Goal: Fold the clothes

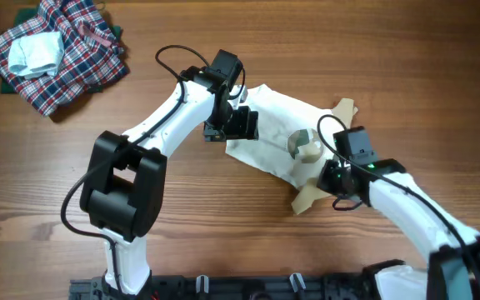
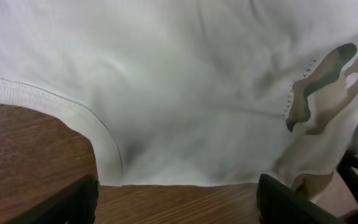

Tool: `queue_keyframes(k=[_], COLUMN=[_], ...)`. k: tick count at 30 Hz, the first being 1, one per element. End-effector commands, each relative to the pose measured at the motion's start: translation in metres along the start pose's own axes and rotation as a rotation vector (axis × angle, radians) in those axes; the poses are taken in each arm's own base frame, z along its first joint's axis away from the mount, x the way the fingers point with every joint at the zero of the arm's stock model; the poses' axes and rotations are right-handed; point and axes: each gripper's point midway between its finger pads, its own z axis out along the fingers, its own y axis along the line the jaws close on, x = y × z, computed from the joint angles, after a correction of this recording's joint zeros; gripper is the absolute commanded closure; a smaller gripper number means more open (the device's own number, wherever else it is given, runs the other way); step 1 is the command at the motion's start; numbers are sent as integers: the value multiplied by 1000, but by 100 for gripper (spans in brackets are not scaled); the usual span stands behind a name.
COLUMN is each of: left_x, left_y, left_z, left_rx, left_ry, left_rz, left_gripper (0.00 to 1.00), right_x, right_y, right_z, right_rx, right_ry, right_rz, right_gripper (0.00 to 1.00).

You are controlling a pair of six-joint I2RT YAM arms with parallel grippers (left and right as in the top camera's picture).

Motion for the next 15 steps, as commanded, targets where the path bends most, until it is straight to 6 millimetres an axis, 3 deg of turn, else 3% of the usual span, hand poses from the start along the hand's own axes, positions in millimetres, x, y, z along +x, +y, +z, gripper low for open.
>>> queue_keyframes(k=[1,7,15], left_x=[-4,-3,-6], left_y=[-7,-7,-8], left_z=[-10,-10,-10], left_rx=[8,7,10], left_ry=[-27,-24,-35], left_rz=[37,35,43], left_gripper=[18,18,18], right_x=[-4,1,-4], right_y=[-16,-32,-72], right_z=[13,21,17], right_rx=[105,169,215], right_ry=[0,38,75], right_rz=[9,38,227], right_gripper=[96,96,96])
